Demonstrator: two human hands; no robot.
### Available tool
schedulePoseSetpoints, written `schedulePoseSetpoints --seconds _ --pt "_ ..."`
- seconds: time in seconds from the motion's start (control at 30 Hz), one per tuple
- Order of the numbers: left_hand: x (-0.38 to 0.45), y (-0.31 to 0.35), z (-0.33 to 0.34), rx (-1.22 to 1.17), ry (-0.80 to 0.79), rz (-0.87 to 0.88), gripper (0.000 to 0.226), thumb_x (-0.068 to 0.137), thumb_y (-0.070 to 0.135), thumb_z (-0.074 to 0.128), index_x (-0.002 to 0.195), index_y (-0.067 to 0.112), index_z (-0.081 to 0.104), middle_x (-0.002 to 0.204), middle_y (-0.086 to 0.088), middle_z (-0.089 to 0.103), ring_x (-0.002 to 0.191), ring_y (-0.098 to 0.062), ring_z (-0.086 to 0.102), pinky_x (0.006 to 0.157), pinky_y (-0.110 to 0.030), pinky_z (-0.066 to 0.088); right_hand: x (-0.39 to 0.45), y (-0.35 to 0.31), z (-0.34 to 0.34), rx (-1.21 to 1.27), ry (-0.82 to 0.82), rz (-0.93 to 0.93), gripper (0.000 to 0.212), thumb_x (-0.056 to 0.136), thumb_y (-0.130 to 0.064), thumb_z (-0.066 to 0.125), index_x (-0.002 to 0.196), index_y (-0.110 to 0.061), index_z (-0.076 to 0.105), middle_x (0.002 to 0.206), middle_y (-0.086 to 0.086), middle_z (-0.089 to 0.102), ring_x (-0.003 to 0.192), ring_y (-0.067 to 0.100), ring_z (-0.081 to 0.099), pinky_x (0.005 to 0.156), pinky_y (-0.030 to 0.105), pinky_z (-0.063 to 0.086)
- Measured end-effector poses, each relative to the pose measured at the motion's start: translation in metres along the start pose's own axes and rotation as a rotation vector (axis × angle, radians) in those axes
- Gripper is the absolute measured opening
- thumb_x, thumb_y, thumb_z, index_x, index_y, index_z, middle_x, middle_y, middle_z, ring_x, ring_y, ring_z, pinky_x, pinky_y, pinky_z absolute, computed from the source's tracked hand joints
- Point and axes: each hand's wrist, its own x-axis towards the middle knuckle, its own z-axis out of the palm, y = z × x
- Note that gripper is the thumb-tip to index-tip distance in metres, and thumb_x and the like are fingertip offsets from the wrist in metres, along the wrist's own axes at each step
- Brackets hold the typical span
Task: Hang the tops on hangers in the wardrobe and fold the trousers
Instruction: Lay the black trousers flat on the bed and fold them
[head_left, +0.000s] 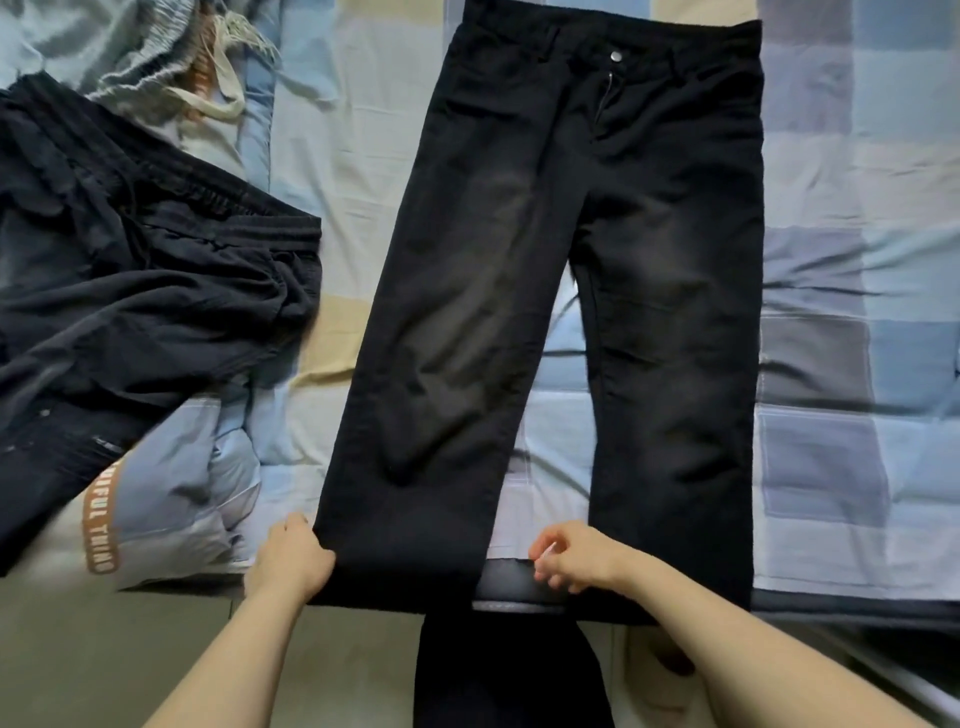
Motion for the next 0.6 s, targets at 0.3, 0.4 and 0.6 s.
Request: schedulePoseSetpoints --seconds 0.3,0.4,0.6 --pt "-0.069 0.123 0.054 0.127 0.175 0.666 0.046 0.085 0.01 0.05 0.13 0.018 0.048 0.13 0.001 0.047 0.117 -0.023 0.044 0.093 -0.032 0.041 -0.018 0.094 -0.12 0.339 1.255 0.117 0.014 0.085 -0.007 0.053 0.097 -0.01 0.06 0.087 0.011 0.064 0.091 0.037 0.058 0.077 0.038 0.043" --pt "-0.086 0.173 0.081 0.147 0.016 0.793 0.043 0.09 0.012 0.045 0.133 0.02 0.044 0.133 0.003 0.043 0.12 -0.021 0.039 0.098 -0.031 0.037 -0.023 0.132 -0.152 0.394 1.151 0.284 0.011 0.087 -0.015 0.06 0.086 -0.004 0.06 0.085 0.02 0.059 0.086 0.036 0.056 0.079 0.041 0.044" --pt "-0.123 0.272 0.11 0.05 -0.03 0.959 0.056 0.088 0.01 0.049 0.142 0.019 0.039 0.139 -0.001 0.042 0.125 -0.024 0.04 0.102 -0.04 0.039 -0.026 0.127 -0.188 0.906 0.843 0.101 0.035 0.101 -0.028 0.04 0.072 -0.012 0.053 0.06 0.005 0.053 0.051 0.015 0.049 0.052 0.024 0.038"
